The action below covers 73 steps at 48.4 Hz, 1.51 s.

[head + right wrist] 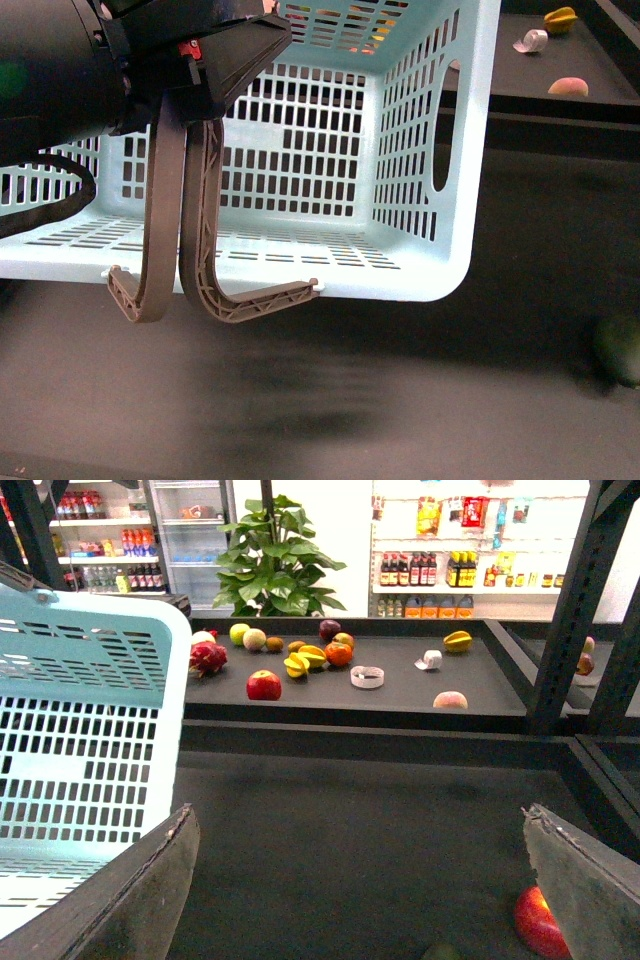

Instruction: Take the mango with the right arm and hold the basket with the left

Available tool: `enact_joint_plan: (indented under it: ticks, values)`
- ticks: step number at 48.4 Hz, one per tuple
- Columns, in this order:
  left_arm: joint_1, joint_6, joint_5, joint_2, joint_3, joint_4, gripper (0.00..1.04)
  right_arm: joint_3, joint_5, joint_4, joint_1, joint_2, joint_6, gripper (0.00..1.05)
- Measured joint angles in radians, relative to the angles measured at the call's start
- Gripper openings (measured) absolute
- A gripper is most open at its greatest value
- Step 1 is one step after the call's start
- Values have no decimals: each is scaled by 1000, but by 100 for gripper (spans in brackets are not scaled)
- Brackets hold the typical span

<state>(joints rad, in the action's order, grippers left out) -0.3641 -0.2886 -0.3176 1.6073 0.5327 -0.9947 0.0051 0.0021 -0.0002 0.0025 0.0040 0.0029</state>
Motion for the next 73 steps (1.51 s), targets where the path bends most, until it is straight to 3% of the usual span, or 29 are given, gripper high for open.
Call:
enact_joint_plan:
  ticks: [15, 19, 22, 32, 42, 64, 73]
  values:
    - [0, 0, 0, 0, 0, 0, 9, 0, 5, -1, 0, 0, 3, 97]
    - [0, 0, -1, 0, 0, 0, 9, 10, 195, -2, 41, 72, 101, 97]
    - [0, 0, 0, -2, 0, 0, 9, 11, 216, 47, 32, 140, 146, 97]
    - [0, 0, 0, -2, 0, 0, 9, 52, 106, 276, -55, 484, 202, 97]
    - [0, 0, 0, -3, 0, 0, 9, 118, -17, 499, -166, 947, 119, 97]
    - [0, 0, 0, -3, 0, 0, 9, 216, -102, 821, -309, 1540, -98, 97]
    - [0, 0, 0, -3, 0, 0, 9, 280, -123, 842, -374, 1726, -194, 97]
